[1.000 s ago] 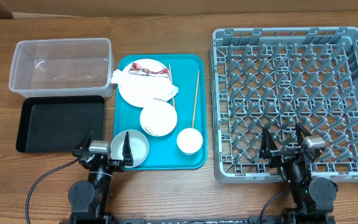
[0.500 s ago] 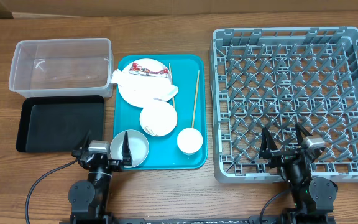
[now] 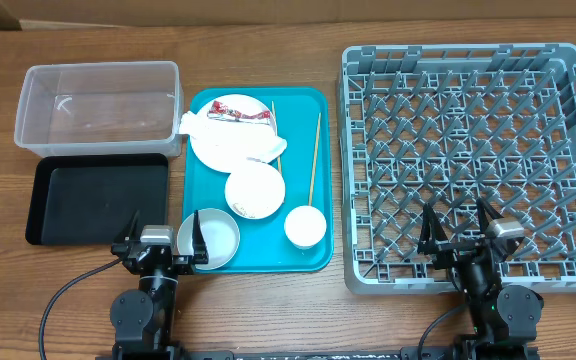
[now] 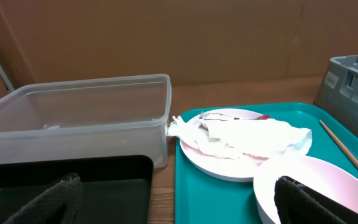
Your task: Sort waste into correct bins and load items into the dishwasher
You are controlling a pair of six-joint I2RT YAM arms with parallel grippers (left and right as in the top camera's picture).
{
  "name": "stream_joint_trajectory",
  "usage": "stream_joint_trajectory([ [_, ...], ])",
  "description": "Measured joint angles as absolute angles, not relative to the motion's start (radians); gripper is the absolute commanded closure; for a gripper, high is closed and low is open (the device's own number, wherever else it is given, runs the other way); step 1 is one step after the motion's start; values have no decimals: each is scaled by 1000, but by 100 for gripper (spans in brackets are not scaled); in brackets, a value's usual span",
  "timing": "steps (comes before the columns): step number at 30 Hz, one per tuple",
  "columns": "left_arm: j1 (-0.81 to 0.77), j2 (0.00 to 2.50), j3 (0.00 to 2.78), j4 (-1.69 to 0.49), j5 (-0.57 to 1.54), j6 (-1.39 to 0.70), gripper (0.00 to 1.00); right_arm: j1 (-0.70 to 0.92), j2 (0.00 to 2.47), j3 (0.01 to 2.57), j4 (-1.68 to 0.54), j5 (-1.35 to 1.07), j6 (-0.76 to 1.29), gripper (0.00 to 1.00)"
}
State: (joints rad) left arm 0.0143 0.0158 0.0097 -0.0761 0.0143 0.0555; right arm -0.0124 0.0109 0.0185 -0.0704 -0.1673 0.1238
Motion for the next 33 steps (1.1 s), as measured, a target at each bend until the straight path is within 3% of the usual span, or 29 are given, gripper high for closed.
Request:
stream_joint_trajectory([
  [20, 14, 41, 117, -46, 213, 56, 0, -12, 11, 102, -91, -244, 126, 0],
  [27, 14, 277, 316, -71, 306, 56, 0, -12, 11, 249, -159, -235, 107, 0],
  [33, 14, 591, 587, -244, 354, 55, 0, -12, 23, 338, -267, -228, 88, 0],
])
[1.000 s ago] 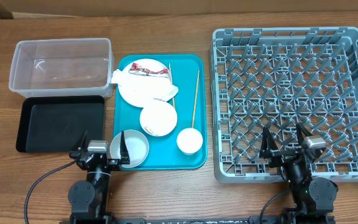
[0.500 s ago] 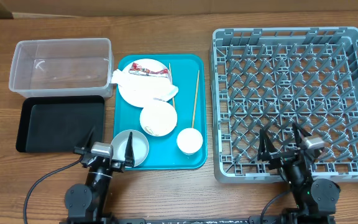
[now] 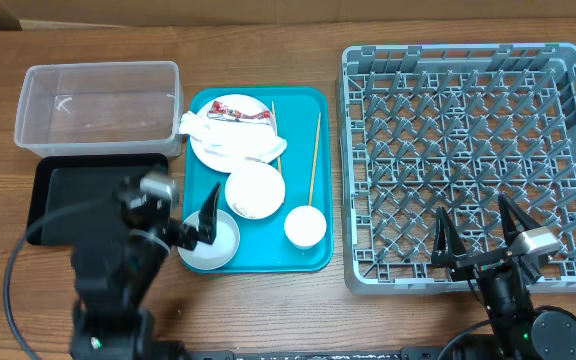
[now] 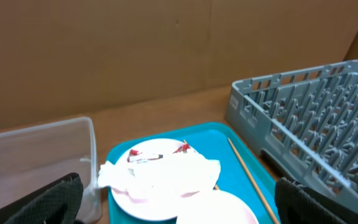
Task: Sort waste into correct bins and load items into the dishwasher
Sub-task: 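Move the left gripper over the pink plate toward the white napkin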
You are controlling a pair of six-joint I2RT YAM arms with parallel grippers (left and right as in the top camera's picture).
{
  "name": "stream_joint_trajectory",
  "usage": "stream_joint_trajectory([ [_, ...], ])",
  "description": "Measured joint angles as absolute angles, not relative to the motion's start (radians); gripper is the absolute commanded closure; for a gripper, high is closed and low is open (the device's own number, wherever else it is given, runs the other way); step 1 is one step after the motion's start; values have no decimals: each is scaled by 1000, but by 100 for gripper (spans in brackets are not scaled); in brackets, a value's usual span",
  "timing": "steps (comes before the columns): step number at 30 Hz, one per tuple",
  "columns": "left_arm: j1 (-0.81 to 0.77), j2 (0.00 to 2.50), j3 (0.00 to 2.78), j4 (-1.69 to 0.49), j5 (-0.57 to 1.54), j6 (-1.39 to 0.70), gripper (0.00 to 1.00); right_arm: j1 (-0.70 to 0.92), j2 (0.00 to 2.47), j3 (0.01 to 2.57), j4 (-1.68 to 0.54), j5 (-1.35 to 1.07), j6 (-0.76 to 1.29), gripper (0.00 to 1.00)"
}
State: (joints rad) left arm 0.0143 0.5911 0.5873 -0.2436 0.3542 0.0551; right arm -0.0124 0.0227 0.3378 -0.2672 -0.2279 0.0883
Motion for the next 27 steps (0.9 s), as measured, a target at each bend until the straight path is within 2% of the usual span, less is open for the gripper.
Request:
stream_joint_trajectory([
  [8, 14, 1005, 1037, -584, 376, 56, 0, -12, 182, 474, -371, -220, 77, 0],
  [13, -4, 1249, 1348, -838, 371, 60, 0, -12, 381, 624, -480, -220, 77, 0],
  [23, -158, 1658, 1927, -1305, 256, 82, 0, -12, 865, 1100, -919, -220, 77, 0],
  [27, -190, 1748, 2041, -1370, 250, 86, 0, -12, 1039, 1246, -1041, -220, 78, 0],
])
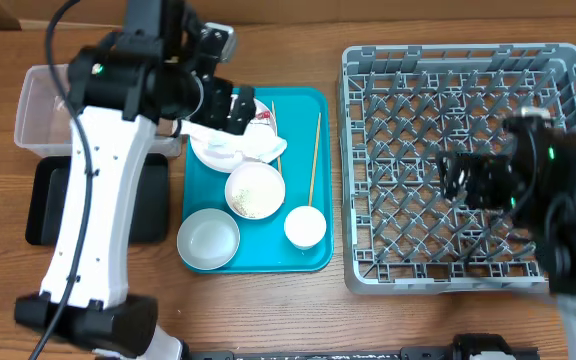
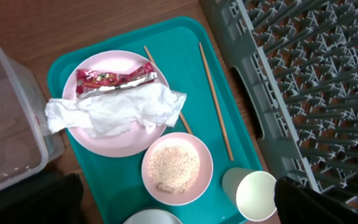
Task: Sort waste into correct bins and load items into the dishwasher
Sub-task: 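Move the left gripper over the pink plate toward the white napkin, then grasp the white napkin and drop it into the clear bin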
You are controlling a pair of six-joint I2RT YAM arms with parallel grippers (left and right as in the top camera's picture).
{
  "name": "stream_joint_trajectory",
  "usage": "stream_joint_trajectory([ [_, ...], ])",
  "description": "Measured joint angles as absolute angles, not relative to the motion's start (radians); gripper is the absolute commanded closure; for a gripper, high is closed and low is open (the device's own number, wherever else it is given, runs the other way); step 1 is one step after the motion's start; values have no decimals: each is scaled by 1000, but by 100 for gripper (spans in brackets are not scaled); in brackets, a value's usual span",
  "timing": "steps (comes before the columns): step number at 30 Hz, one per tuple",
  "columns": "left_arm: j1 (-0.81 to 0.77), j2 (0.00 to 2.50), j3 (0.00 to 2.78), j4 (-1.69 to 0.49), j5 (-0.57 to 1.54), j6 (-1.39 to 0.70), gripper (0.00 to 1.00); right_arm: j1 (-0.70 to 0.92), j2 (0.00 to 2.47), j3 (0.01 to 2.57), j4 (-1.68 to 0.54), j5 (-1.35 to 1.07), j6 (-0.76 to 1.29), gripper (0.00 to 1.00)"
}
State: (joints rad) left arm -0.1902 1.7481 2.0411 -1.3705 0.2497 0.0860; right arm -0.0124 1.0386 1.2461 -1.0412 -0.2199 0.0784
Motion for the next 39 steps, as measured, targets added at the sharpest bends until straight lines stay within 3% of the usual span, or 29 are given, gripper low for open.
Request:
stream_joint_trajectory([
  [5, -196, 1780, 2054, -1417, 255, 71, 0, -12, 1185, 1288, -1085, -249, 78, 0],
  [11, -196, 1820, 2056, -1361, 278, 29, 9, -12, 1282, 1288, -1100, -317, 78, 0],
  [25, -223, 2114, 2062, -1210, -23, -535, 7, -12, 1274, 1288, -1113, -352, 101, 0],
  [39, -230, 2355, 2062, -1189, -65, -704, 12, -12, 1274, 1288, -1149, -352, 104, 0],
])
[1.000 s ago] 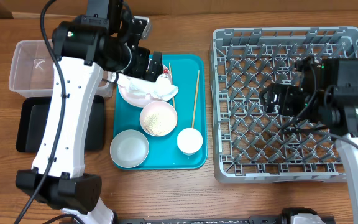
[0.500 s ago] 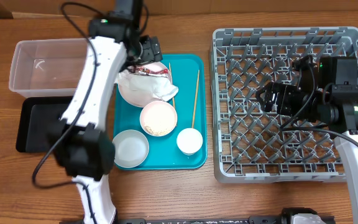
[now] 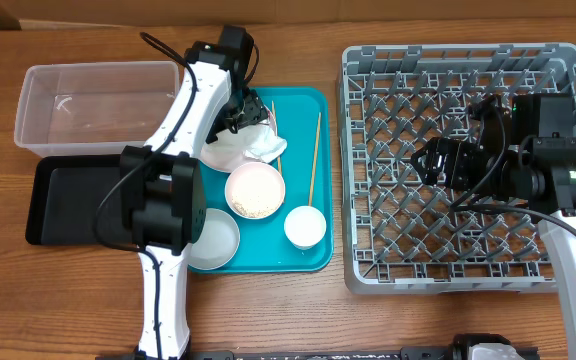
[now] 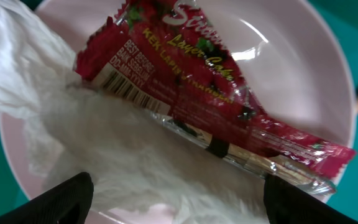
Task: Sort waste into correct bins and load items into the dishwasher
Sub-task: 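Grasp the white napkin and drop it into the clear bin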
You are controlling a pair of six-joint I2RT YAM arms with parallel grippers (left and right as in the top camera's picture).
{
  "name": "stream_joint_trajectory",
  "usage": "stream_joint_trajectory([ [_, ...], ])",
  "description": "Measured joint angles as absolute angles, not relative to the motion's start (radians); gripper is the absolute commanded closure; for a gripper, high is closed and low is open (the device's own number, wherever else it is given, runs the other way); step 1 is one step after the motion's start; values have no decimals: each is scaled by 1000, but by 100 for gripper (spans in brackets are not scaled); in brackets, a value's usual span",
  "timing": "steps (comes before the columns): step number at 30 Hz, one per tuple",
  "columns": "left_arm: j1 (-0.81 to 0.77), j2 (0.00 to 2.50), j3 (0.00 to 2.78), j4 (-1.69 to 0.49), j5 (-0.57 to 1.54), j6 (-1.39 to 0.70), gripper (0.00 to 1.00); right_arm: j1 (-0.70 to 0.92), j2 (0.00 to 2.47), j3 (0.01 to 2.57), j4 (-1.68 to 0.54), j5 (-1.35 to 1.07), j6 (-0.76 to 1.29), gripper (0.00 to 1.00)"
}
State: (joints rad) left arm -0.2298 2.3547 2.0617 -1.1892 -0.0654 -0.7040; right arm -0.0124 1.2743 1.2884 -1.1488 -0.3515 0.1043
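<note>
A pink plate (image 4: 303,74) at the far end of the teal tray (image 3: 268,258) carries a red snack wrapper (image 4: 216,99) and a crumpled white tissue (image 4: 104,162). My left gripper (image 4: 179,202) is low over this plate and open. Its black fingers (image 4: 67,199) stand on either side of the tissue, with the wrapper just ahead. In the overhead view the left gripper (image 3: 233,115) covers most of the plate (image 3: 218,152). My right gripper (image 3: 433,162) hovers over the grey dish rack (image 3: 468,60) and looks open and empty.
The tray also holds a pink bowl with crumbs (image 3: 254,190), an empty bowl (image 3: 218,240), a white cup (image 3: 305,226) and two chopsticks (image 3: 313,155). A clear plastic bin (image 3: 98,105) and a black tray (image 3: 78,200) lie to the left. My left arm crosses the black tray's right edge.
My left gripper was high above the tray with the whole tray in its view. Now it is close down on the pink plate, astride the tissue. The right gripper has shifted slightly left over the rack.
Both grippers were open and low at the table's front edge, then a little higher. Then the left arm was stretched over the tray's far end and the right arm over the rack. Now the left gripper is down at the plate with the waste.
</note>
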Motion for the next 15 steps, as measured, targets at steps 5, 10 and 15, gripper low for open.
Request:
stream_joint_trajectory([
  [5, -230, 2393, 2062, -1188, -66, -705, 15, -12, 1274, 1288, -1152, -352, 104, 0],
  [10, -230, 2424, 2070, -1190, -66, -713, 87, -12, 1274, 1288, -1164, -352, 104, 0],
  [15, -229, 2427, 2071, -1201, -73, -715, 96, -12, 1274, 1288, -1164, -352, 104, 0],
])
